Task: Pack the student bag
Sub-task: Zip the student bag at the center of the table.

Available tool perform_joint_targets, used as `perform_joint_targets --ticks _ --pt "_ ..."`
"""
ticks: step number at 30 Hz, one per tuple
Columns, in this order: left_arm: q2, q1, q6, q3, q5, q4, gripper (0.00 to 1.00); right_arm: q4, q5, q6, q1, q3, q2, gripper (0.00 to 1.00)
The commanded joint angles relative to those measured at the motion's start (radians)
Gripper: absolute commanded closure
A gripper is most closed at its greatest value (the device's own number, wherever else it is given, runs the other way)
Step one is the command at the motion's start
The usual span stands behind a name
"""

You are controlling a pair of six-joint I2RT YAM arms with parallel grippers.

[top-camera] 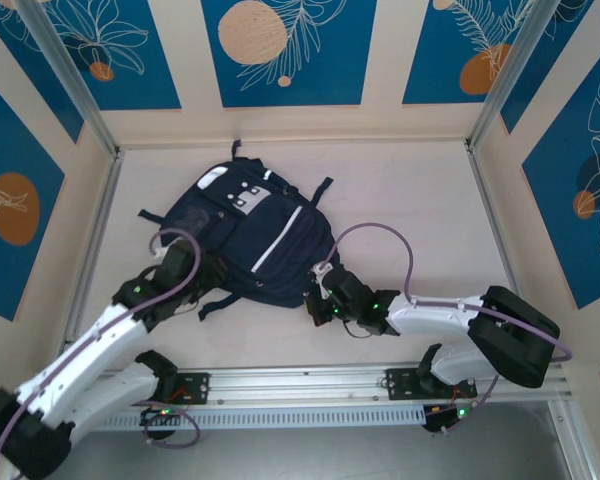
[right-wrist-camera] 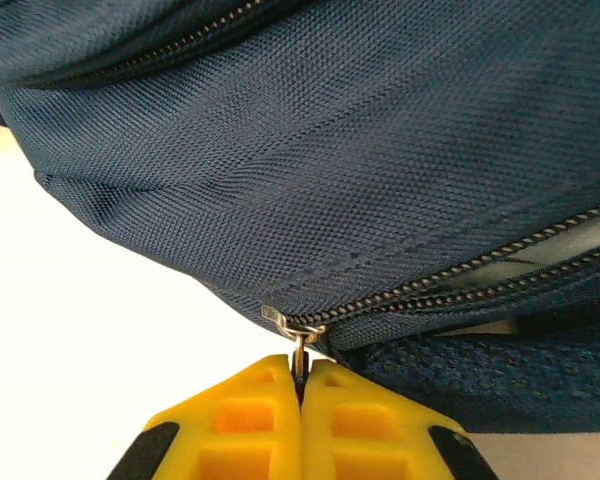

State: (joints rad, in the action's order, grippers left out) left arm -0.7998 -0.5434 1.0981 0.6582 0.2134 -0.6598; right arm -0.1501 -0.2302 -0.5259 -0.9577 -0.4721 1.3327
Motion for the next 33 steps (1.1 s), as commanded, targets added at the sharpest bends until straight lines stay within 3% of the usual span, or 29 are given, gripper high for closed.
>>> perform_joint_targets --ticks 1,5,8,14,21,26,30,33 --pt "0.049 0.058 0.054 -0.091 0.063 -0.096 0.57 0.049 0.038 0.018 -0.024 -0.016 0.045 1.0" --pt "-0.09 0.129 0.052 -0.116 0.0 0.03 0.74 0.047 0.041 0.015 -0.045 -0.044 0.092 1.0" --pt "-0.251 0.135 0.029 -0.077 -0.036 0.161 0.75 0.046 0.04 0.006 -0.05 -0.059 0.115 1.0" --pt "-0.548 0.135 -0.067 0.123 -0.081 0.244 0.66 0.035 0.051 -0.009 -0.067 -0.102 0.161 1.0" --pt "-0.786 0.148 -0.198 0.446 -0.157 0.162 0.47 0.029 0.075 -0.059 -0.092 -0.209 0.312 1.0" --pt "-0.767 0.152 -0.194 0.476 -0.192 0.165 0.39 0.021 0.089 -0.116 -0.104 -0.297 0.416 1.0" --pt "-0.65 0.152 -0.085 0.285 -0.239 0.233 0.4 -0.054 0.092 -0.182 -0.101 -0.29 0.43 1.0" --pt "-0.531 0.134 0.025 0.071 -0.305 0.399 0.42 -0.108 0.102 -0.224 -0.096 -0.273 0.434 1.0"
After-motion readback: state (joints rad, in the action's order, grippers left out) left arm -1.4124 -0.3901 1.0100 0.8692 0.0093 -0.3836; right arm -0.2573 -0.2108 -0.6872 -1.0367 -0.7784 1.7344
